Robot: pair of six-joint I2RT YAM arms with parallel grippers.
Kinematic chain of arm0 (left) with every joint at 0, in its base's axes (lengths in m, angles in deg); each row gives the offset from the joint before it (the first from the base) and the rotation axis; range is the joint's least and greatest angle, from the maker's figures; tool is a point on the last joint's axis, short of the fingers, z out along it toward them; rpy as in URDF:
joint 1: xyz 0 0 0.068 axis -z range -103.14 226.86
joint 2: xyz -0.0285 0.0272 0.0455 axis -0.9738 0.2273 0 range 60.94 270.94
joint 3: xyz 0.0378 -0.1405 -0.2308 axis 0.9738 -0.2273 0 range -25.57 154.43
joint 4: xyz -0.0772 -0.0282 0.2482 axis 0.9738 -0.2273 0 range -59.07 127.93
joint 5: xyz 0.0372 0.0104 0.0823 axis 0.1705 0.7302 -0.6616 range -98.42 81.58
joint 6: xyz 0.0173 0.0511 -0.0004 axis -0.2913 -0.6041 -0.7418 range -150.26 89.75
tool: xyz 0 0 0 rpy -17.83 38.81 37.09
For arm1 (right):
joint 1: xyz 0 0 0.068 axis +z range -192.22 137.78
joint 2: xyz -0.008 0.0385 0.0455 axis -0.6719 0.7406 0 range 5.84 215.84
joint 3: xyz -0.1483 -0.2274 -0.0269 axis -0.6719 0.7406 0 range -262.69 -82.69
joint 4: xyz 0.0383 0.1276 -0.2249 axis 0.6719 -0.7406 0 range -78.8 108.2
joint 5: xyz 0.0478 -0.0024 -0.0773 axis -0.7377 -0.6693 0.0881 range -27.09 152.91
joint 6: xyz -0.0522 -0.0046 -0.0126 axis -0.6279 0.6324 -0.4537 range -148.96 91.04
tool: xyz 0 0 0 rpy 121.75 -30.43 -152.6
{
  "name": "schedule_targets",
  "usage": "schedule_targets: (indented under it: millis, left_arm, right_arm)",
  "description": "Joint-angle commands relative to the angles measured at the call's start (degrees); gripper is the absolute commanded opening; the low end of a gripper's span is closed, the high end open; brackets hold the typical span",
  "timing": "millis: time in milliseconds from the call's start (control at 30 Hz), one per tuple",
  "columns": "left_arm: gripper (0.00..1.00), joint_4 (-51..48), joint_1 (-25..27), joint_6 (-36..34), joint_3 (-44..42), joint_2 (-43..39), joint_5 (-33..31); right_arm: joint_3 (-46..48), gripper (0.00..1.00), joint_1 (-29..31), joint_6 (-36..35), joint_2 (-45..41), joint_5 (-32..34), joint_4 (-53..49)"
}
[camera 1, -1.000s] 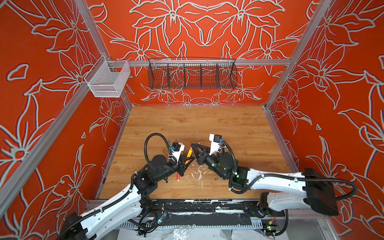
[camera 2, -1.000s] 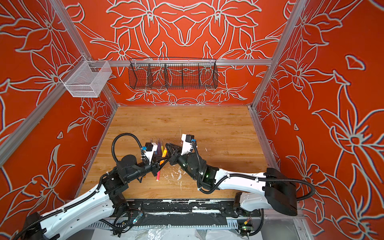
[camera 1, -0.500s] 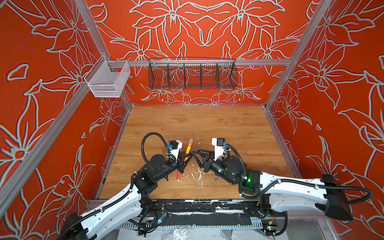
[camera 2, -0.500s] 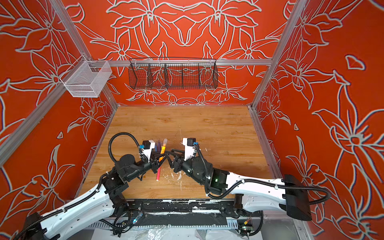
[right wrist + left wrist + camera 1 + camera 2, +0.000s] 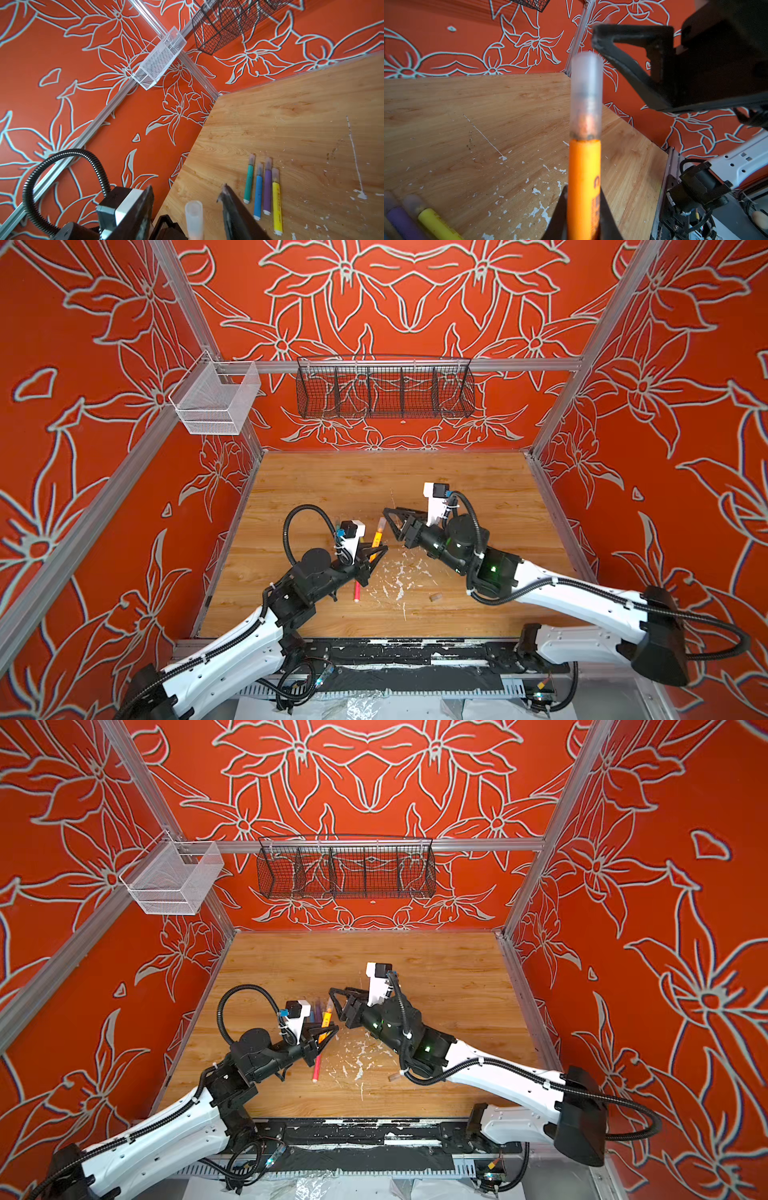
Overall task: Insert the pens into the pen caps
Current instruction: 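Press the cap down and open the right gripper while the left holds the marker, then raise the right gripper off the capped orange marker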
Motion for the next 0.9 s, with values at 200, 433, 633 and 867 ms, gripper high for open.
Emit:
schedule_targets:
  millis: [200, 433, 633, 867]
  left_arm:
    - [0.00, 2.5, -0.1, -0.8, 0.9, -0.2, 0.6]
    - [0.00, 2.4, -0.1, -0.7, 1.0, -0.2, -0.1]
    - [0.00, 2.8, -0.2, 0.4, 1.8, 0.2, -7.8]
    - [0.00, 1.0, -0.5, -0.2, 10.7, 4.3, -13.9]
  right_arm:
    - [-5.9, 0.30, -0.6, 1.5, 6.2, -6.5, -2.4]
    - [-4.7, 0.00, -0.4, 2.5, 5.6, -8.0, -3.2]
    - [2.3, 0.00, 2.2, 4.3, 3.2, -8.2, 1.6]
    - [6.1, 0.00, 7.1, 5.0, 3.4, -7.6, 2.1]
